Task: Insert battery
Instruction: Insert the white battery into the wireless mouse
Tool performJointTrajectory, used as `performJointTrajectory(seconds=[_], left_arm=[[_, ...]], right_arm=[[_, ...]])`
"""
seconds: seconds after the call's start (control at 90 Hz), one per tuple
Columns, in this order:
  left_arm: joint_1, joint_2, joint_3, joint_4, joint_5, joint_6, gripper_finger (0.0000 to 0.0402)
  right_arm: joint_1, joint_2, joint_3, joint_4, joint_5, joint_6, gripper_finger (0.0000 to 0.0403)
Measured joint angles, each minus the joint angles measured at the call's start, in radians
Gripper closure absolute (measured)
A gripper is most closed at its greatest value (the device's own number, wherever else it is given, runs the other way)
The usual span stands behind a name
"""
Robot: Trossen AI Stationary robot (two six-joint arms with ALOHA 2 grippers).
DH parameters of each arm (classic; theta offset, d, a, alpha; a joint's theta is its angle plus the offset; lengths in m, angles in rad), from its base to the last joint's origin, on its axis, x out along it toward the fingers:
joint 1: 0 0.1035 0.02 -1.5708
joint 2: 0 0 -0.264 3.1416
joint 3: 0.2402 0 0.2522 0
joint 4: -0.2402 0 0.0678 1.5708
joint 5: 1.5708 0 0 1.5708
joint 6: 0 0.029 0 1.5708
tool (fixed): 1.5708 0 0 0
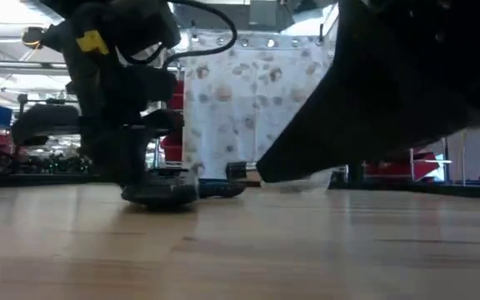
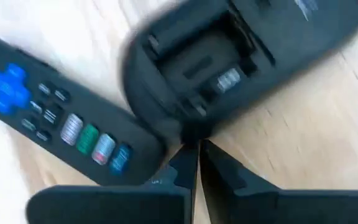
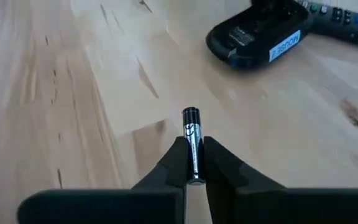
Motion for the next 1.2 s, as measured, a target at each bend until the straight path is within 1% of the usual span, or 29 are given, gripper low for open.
performJointTrajectory(seconds=[0.078,0.156,0.267,0.389,0.522,0.656,0.778,0.956,1.2], left_arm=[[0.012,0.000,0.000,0.036,-0.055,0.040,0.0401],[0.037,0.000,0.000,0.047,-0.065,0.064,0.0401],[0.062,0.000,0.000,0.050,0.009,0.056,0.0401],[0.050,0.000,0.000,0.049,0.071,0.042,0.0401],[0.009,0.000,0.000,0.009,0.074,-0.049,0.0401],[-0.050,0.002,0.000,-0.046,0.076,-0.218,0.0401],[-0.115,0.002,0.000,0.031,0.076,-0.344,0.0401],[-0.189,0.002,0.000,0.159,0.076,-0.413,0.0401],[-0.224,0.002,0.000,0.181,0.034,-0.498,0.0401]], right_arm=[[0.000,0.000,0.000,0.002,0.001,0.000,0.0393],[0.000,0.000,0.000,0.004,0.000,0.000,0.0393],[0.000,0.000,0.000,0.004,0.000,0.010,0.0393],[0.000,0.000,0.000,0.004,-0.002,0.016,0.0393],[0.000,0.000,0.000,0.004,-0.008,0.018,0.0393],[0.000,-0.001,0.000,0.003,-0.009,0.018,0.0393],[0.000,-0.002,0.000,-0.023,-0.017,0.016,0.0393],[0.001,-0.034,0.000,-0.063,-0.007,0.018,0.0393],[-0.018,-0.087,0.001,-0.104,-0.010,0.011,0.0395]])
